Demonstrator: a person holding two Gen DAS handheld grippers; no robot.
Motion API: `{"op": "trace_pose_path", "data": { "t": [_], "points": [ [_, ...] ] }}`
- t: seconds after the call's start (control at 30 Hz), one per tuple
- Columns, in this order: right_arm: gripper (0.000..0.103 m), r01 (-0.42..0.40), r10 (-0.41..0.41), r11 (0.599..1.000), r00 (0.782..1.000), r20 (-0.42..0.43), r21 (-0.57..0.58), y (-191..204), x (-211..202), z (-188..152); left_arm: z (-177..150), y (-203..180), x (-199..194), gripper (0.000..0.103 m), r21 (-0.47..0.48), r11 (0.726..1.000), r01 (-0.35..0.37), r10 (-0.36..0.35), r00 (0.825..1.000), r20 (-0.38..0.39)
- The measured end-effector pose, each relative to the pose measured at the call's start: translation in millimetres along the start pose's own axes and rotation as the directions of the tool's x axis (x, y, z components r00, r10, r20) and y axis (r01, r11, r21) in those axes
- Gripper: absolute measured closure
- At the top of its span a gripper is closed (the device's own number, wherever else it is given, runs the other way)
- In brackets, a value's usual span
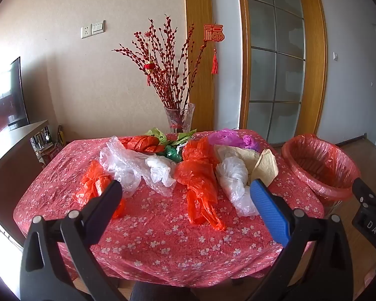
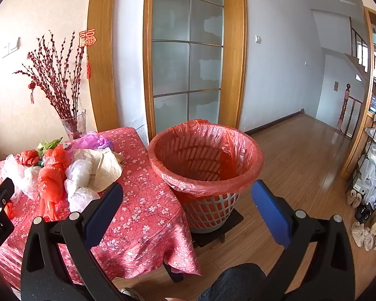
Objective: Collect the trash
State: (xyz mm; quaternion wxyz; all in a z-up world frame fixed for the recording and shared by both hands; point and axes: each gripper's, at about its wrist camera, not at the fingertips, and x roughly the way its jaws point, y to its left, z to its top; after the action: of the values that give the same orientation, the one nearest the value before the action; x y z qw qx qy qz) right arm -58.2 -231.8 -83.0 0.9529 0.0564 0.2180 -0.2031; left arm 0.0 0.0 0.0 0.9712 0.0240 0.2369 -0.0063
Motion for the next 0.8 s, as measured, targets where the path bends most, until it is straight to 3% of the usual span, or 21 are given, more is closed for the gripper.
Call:
{"op": "trace_pose_path", "data": {
  "t": [0.8],
  "points": [
    [0.002, -0.001, 0.001, 1.000, 1.000, -0.002, 0.002, -0.4, 0.9, -1.3, -2.1, 0.4, -0.6, 0.004, 0.000, 1.000, 0.001, -0.001, 1.000, -0.003]
  ]
}}
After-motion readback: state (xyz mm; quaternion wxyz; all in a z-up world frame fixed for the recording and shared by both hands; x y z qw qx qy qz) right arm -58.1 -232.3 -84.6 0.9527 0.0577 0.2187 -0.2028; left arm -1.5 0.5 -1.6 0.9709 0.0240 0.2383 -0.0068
